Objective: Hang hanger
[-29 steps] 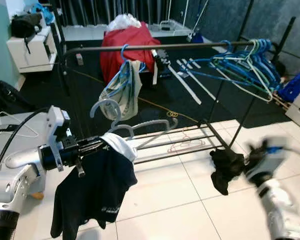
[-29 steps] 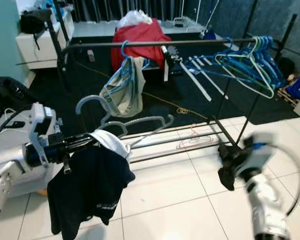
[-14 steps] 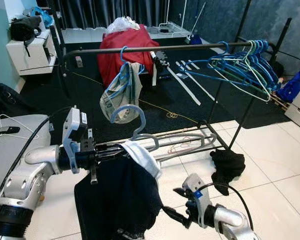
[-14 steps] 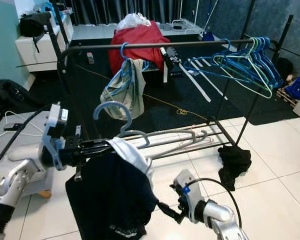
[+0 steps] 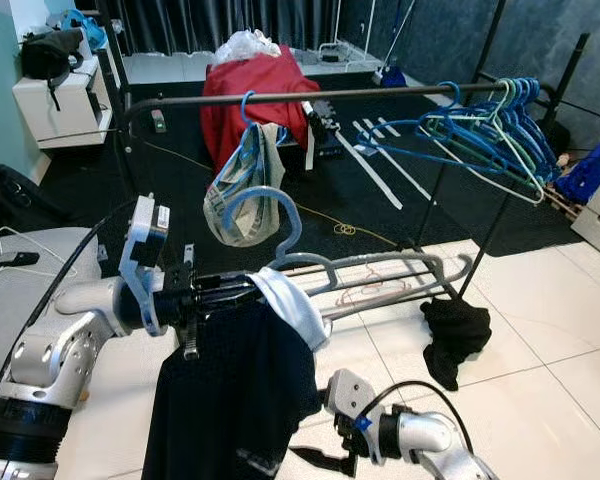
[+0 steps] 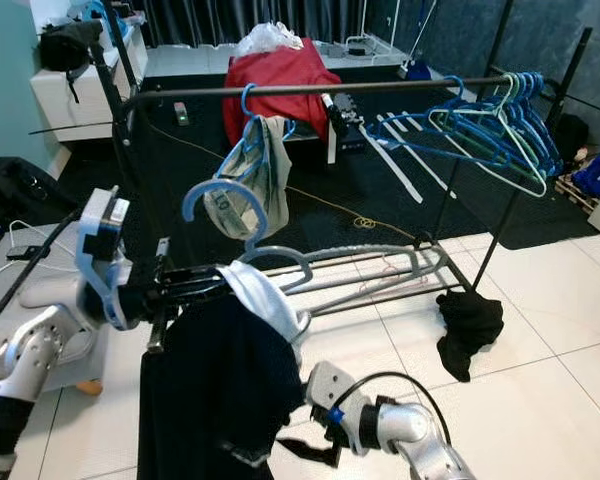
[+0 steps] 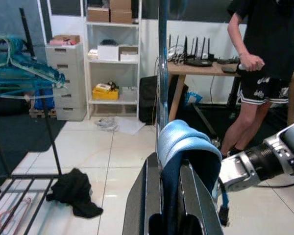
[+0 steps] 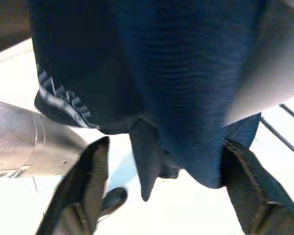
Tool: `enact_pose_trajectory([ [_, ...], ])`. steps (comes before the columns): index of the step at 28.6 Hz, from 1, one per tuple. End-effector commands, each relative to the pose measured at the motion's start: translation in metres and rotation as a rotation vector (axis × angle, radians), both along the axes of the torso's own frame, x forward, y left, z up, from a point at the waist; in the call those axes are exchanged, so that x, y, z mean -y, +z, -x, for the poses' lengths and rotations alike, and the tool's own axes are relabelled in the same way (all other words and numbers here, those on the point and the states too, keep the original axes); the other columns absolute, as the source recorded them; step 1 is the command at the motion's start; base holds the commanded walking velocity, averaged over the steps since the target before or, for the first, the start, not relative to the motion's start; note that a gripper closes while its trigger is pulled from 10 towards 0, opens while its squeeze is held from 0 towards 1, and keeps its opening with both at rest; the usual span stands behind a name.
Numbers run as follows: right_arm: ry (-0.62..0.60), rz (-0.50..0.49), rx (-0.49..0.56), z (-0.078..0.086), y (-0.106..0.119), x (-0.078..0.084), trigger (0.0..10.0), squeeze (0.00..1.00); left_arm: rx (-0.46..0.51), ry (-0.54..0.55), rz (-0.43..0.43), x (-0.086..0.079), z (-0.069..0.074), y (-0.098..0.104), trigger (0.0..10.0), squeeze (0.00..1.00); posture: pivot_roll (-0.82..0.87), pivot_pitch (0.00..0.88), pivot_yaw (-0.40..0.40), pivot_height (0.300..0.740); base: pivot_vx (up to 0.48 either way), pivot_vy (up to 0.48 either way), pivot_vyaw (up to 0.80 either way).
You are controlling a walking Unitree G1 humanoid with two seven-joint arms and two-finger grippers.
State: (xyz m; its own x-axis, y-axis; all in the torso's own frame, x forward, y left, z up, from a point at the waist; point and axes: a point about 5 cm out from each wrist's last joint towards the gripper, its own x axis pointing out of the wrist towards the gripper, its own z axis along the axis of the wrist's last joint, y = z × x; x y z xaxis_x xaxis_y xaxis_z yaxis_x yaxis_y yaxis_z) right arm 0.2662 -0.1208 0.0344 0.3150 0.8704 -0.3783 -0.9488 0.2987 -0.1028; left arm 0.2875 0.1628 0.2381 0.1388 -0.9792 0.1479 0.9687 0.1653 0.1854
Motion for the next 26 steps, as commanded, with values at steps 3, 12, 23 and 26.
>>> enact_pose_trajectory([
  [3,-0.029,-0.002,0.005,-0.006,0.000,0.001,0.0,0.00,0.035,-0.039,0.013,0.006,0.002,0.008,0.0,0.00,-0.08,0.099,-0.002,0.740,0.000,0.000,0.00],
  [12,-0.046,-0.022,0.098,-0.010,0.005,0.005,0.0,0.00,0.025,-0.041,0.014,0.008,0.001,0.005,0.0,0.00,-0.08,0.095,-0.003,0.740,0.000,0.000,0.00],
  [23,-0.291,-0.018,0.136,-0.005,-0.001,0.052,0.0,0.00,0.070,0.157,-0.198,0.002,-0.016,-0.017,0.0,0.00,-0.09,0.081,-0.015,0.740,0.000,0.000,0.00],
  [26,-0.481,-0.039,0.163,-0.011,0.002,0.072,0.0,0.00,0.078,0.219,-0.234,-0.002,-0.021,-0.021,0.0,0.00,-0.09,0.078,-0.017,0.740,0.000,0.000,0.00],
])
